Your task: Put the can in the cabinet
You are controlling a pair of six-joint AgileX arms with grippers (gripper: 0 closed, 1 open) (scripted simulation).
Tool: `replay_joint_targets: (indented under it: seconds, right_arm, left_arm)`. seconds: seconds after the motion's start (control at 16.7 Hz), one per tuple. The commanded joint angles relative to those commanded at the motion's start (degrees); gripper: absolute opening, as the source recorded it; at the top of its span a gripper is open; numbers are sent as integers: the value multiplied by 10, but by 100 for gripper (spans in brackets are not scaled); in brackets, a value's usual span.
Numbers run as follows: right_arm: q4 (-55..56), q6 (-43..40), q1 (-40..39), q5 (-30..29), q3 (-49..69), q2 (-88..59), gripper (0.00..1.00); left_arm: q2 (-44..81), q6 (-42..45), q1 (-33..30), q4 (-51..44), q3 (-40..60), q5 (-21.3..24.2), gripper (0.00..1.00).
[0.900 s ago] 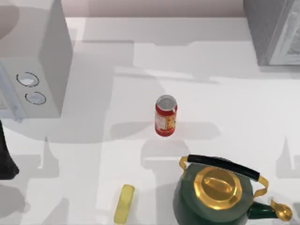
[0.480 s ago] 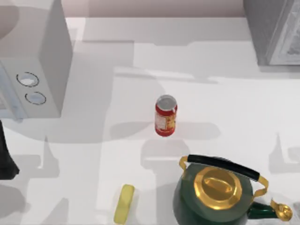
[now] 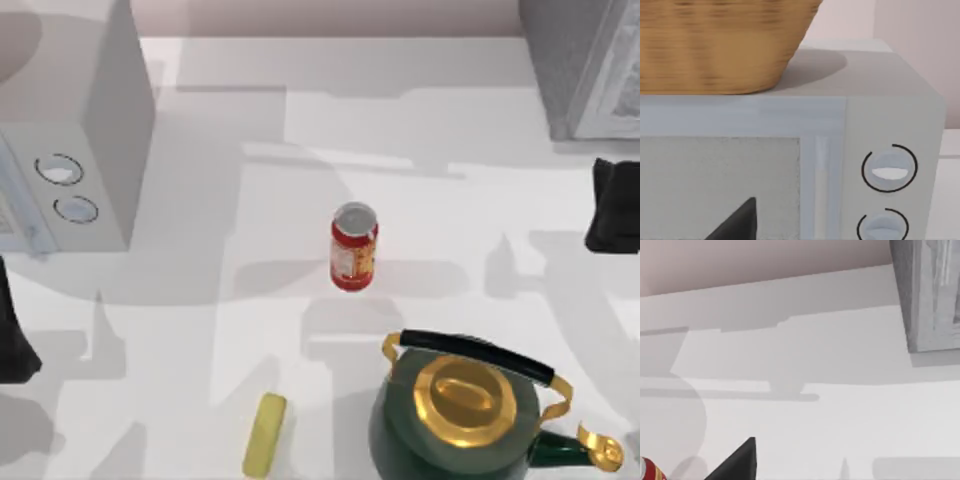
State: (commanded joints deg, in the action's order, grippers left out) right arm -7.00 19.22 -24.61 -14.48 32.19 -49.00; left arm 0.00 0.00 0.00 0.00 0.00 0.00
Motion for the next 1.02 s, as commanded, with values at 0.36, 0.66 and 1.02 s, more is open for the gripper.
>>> replay_joint_targets:
  seconds: [0.36, 0.66, 1.02]
  right_arm:
    - [-42, 127, -148, -98, 215, -342, 100]
    - [-76, 208, -234, -165, 339, -550, 100]
    - [-98, 246, -273, -196, 380, -638, 100]
  left_arm:
    - [0, 0, 0, 0, 0, 0, 100]
    - [0, 0, 0, 0, 0, 0, 100]
    - [0, 0, 0, 0, 0, 0, 100]
